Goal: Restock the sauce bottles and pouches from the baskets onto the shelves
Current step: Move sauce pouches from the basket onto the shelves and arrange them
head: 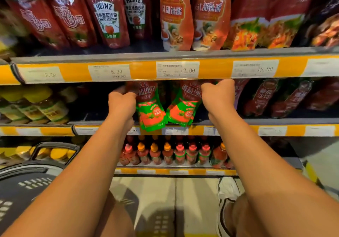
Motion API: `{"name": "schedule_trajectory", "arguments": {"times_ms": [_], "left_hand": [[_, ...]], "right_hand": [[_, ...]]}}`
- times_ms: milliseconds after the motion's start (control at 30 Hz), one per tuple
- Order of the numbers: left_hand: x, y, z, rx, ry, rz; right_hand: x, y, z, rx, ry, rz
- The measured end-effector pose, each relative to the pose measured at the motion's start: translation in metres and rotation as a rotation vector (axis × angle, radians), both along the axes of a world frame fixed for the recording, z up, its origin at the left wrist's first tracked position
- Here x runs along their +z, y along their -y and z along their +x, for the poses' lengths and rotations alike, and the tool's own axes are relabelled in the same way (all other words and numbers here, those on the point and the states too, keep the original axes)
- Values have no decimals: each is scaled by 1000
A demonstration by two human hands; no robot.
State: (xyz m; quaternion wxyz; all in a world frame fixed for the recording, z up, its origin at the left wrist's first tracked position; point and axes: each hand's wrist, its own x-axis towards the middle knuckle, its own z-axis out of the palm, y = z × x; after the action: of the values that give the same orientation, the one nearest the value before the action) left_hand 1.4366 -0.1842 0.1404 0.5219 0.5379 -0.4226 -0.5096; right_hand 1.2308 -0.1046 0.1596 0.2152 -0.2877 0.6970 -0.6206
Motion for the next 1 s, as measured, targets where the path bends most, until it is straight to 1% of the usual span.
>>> {"name": "schedule_trajectory", "arguments": {"times_ms": [100, 167, 300, 400, 500, 633, 800, 900, 1000], "left_hand": [[-1, 5, -1, 0, -75, -7], [-3, 8, -2, -17, -92, -29], [-12, 17, -7, -53, -125, -69], [-19, 24, -12, -54, -137, -87], [-27, 28, -17, -99, -105, -127], [-33, 30, -18, -177, -56, -132], [-37, 32, -14, -191, 0, -118], [-41, 30, -7, -257, 35, -79], [-50, 29, 2, -331, 176, -34]], "right_hand": [[-1, 6, 1, -30, 85, -18], [-4, 10, 0, -46, 109, -27], [-10, 15, 1, -13, 55, -20], [-17, 15, 4, 54, -37, -17], [-23, 16, 8, 88, -125, -35], [-28, 23, 13, 116, -157, -75], [-32, 24, 16, 179, -202, -65], [-36, 23, 15, 209, -203, -3], [-42, 20, 14, 269, -227, 129]]}}
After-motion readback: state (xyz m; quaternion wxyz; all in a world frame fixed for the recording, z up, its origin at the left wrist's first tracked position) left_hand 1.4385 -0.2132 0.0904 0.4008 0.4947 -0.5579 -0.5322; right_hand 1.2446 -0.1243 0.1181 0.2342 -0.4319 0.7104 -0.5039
